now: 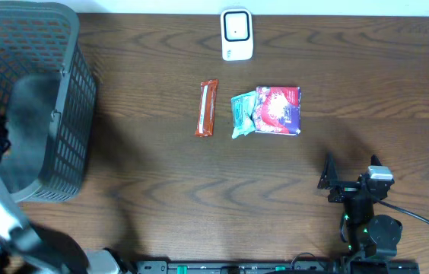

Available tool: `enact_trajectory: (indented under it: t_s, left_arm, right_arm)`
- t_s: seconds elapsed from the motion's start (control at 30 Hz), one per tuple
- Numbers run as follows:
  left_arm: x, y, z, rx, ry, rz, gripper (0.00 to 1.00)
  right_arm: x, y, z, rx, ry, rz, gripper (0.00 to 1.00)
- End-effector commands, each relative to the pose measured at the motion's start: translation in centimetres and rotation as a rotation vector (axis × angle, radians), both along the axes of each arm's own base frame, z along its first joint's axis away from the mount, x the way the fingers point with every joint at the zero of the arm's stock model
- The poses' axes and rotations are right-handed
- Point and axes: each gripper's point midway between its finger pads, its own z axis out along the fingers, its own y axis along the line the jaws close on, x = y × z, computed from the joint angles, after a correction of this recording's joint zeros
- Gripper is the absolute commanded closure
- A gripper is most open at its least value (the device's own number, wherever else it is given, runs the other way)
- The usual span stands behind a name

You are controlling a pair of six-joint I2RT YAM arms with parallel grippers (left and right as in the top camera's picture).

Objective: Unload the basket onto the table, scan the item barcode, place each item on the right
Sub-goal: 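Reach the left gripper into the basket and grasp the orange Kleenex pack, then place the orange Kleenex pack beside the snack bar with the left gripper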

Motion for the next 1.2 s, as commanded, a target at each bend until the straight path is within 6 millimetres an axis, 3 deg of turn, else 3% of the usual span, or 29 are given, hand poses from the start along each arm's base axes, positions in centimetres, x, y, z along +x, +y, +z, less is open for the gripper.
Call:
enact_trajectory:
  t_s: [0.0, 0.1, 0.2, 0.27, 0.37, 0.5, 0.53, 0.77, 0.9, 1.0, 1.07, 1.17]
  left_arm:
    - [3.2, -5.8, 7.6, -0.025, -0.324, -0.205, 0.93]
    - [5.0, -11.2, 12.7, 0.050, -0.488, -0.466, 0.93]
    - [6.1, -17.6, 15.8, 0.152, -0.566, -0.751, 0.93]
    - [6.5, -22.1, 16.5, 0.197, -0.582, -0.946, 0.93]
    - [6.9, -28.2, 15.4, 0.221, -0.548, -1.160, 0.92]
    - [7.7, -34.2, 11.7, 0.223, -0.437, -1.319, 0.93]
    - [8.2, -36.3, 9.7, 0.216, -0.381, -1.369, 0.93]
    - [11.2, -43.5, -0.2, 0.144, -0.182, -1.522, 0.92]
    - [12.8, -45.6, -6.9, 0.107, -0.070, -1.555, 0.89]
    - [13.3, -45.9, -10.9, 0.081, 0.007, -1.556, 0.83]
    - [13.2, -45.8, -12.8, 0.068, 0.052, -1.557, 0.75]
    - [13.0, -45.7, -13.8, 0.059, 0.078, -1.558, 0.59]
  right_arm:
    - [0.0, -0.2, 0.0, -0.009, 0.000, -0.010, 0.01]
    - [0.0, -0.2, 0.0, -0.009, 0.000, -0.010, 0.01]
    - [0.0, -0.2, 0.0, -0.009, 0.000, -0.010, 0.01]
    - [0.0, -0.2, 0.0, -0.009, 0.000, -0.010, 0.01]
    - [0.0, -0.2, 0.0, -0.009, 0.000, -0.010, 0.01]
    - [0.0, -0.2, 0.0, -0.009, 0.000, -0.010, 0.01]
    - [0.0, -0.2, 0.0, -0.009, 0.000, -0.010, 0.01]
    - [0.0, -0.2, 0.0, -0.009, 0.000, -0.010, 0.01]
    - [0.0, -0.2, 0.0, -0.009, 0.000, -0.010, 0.01]
    - [0.0, -0.2, 0.0, -0.009, 0.000, -0.010, 0.01]
    - [0.0, -0.2, 0.0, -0.009, 0.000, -0.010, 0.01]
    - [0.0, -0.2, 0.0, -0.009, 0.000, -0.010, 0.01]
